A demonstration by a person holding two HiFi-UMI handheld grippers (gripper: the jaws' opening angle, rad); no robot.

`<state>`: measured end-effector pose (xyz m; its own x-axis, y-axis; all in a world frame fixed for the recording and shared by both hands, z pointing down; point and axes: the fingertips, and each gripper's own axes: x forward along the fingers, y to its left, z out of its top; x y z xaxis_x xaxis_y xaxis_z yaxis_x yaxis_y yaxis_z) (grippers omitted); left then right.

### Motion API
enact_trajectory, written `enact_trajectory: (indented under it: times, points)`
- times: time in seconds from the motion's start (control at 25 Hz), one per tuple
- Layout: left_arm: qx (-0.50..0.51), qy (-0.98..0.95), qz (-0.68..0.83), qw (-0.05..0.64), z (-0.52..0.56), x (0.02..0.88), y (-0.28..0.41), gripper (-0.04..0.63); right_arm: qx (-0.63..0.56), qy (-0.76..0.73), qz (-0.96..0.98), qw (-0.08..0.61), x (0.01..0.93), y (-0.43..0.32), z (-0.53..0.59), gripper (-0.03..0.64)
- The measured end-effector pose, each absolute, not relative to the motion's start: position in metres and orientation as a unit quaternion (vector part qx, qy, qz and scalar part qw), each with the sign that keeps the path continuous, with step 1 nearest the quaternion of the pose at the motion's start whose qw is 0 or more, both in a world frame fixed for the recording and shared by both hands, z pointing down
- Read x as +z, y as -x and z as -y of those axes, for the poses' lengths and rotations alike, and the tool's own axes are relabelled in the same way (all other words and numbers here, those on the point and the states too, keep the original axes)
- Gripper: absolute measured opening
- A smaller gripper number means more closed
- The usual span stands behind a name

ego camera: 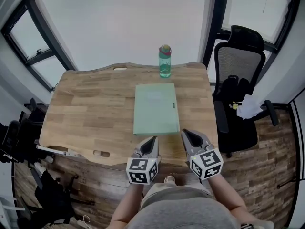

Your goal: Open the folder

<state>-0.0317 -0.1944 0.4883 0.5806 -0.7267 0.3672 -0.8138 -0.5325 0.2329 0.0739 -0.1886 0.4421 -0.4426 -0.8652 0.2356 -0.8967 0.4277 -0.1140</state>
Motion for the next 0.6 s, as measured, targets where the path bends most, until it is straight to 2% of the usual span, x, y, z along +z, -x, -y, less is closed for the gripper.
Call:
enact_trajectory:
  times: [0.6]
  points:
    - [0.179, -0.885, 0.395, 0.169, 0.242, 0.537, 0.013, 0.005, 0.16, -0.529, 0.826, 0.116, 0.508, -0.093, 0.247, 0.0]
